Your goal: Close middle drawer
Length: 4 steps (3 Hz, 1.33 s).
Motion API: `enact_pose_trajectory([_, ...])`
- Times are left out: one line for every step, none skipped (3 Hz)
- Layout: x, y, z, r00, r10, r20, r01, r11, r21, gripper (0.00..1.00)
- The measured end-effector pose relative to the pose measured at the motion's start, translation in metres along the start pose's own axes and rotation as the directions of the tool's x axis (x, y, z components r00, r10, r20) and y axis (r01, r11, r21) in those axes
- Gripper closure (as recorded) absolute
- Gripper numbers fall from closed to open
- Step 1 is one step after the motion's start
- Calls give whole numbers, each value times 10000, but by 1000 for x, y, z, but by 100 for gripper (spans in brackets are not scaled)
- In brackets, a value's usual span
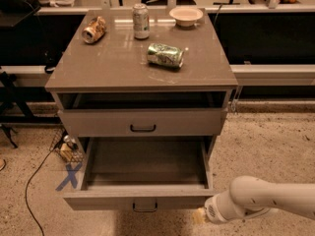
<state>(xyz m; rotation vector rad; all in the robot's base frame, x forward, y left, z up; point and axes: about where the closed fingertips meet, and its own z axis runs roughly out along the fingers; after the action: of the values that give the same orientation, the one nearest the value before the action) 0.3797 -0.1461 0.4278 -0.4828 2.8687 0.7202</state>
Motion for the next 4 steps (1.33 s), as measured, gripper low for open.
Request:
enact_pose_trajectory([-15, -21, 39, 9977, 258, 621, -278, 9991, 313, 100])
enact_pose_trajectory([-50, -37, 68, 9837, 429, 1745, -535, 9970, 564, 100])
enact_pose_trajectory([-64, -39, 70, 9757, 344, 2164, -489, 9969, 619, 100])
enact_pose_trajectory([-111, -38, 70, 9518, -24, 3068, -156, 9983, 561, 100])
